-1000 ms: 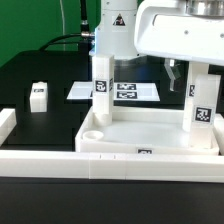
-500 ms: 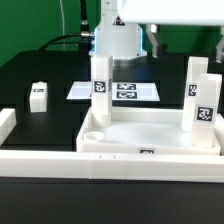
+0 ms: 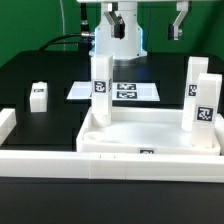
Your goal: Assemble desk
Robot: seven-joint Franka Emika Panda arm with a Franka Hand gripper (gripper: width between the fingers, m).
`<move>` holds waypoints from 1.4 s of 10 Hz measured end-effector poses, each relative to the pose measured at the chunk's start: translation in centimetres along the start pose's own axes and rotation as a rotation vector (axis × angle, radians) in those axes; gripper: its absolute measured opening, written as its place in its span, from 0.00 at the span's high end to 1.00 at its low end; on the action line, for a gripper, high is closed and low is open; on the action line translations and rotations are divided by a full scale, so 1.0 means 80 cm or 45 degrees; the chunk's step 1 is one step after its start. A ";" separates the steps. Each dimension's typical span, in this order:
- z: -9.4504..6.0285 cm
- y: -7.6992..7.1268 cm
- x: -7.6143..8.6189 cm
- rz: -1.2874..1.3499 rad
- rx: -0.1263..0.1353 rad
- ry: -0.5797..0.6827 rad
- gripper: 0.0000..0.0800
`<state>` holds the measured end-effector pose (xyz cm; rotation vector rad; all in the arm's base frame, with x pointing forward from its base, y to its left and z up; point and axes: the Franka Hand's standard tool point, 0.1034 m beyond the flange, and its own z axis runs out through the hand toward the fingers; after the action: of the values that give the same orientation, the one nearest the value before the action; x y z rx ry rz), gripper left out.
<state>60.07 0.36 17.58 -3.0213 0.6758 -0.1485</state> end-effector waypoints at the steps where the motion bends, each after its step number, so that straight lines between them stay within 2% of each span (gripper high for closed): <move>1: 0.000 0.000 0.000 0.001 0.000 0.000 0.19; 6: 0.000 0.002 0.000 -0.018 -0.001 0.000 0.19; 7: -0.003 0.022 -0.009 -0.134 0.004 0.008 0.19; 9: -0.008 0.100 -0.021 -0.277 0.027 0.002 0.19; 11: 0.006 0.160 -0.013 -0.285 -0.004 0.027 0.19; 14: 0.008 0.159 -0.014 -0.279 -0.005 0.023 0.19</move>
Offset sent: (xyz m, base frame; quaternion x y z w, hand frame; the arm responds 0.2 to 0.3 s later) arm 0.0000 0.0000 0.0000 0.0000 0.0000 0.0000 1.0000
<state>53.76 -10.64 16.06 -3.0938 0.3443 -0.1816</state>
